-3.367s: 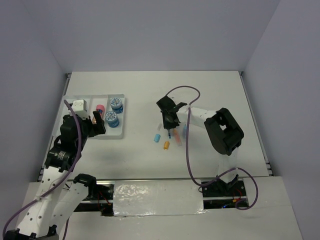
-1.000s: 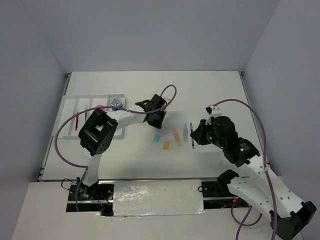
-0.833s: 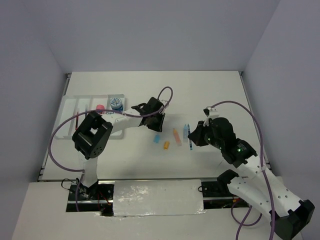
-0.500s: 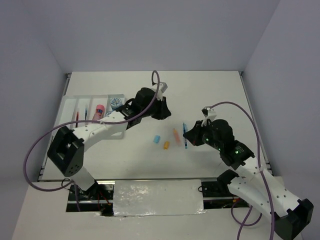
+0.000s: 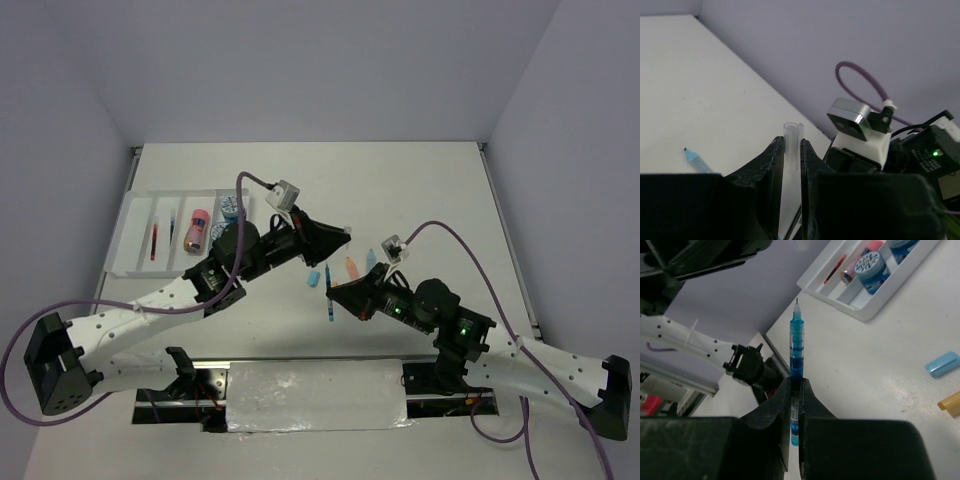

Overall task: Sort the stationery into containers
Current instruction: Close the pen cap on the pen.

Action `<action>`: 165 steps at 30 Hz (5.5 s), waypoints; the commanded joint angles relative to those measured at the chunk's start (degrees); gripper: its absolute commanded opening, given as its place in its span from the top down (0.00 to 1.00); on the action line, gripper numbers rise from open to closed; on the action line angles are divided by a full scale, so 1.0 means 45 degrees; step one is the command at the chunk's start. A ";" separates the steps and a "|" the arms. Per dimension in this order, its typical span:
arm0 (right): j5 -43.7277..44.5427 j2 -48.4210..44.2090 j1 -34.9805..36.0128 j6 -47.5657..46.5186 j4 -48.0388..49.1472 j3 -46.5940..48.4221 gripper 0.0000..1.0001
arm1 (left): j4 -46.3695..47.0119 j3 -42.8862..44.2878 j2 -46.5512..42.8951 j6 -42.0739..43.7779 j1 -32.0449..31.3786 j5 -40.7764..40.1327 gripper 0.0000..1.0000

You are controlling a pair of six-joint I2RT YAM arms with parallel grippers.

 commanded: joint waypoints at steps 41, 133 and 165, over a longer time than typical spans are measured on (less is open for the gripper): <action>0.3842 0.0867 0.1816 -0.2180 -0.0378 0.2775 1.00 | 0.0367 -0.0719 -0.2454 0.0700 -0.0532 -0.1790 1.00; -0.2720 0.1902 0.1660 -0.8039 -0.1374 0.6271 1.00 | 0.1655 -0.0582 -0.4270 0.3063 -0.1118 0.4634 0.62; -0.3072 0.1824 0.1679 -0.7981 -0.1375 0.6212 1.00 | 0.1012 -0.0700 -0.4564 0.3376 -0.1118 0.4051 0.39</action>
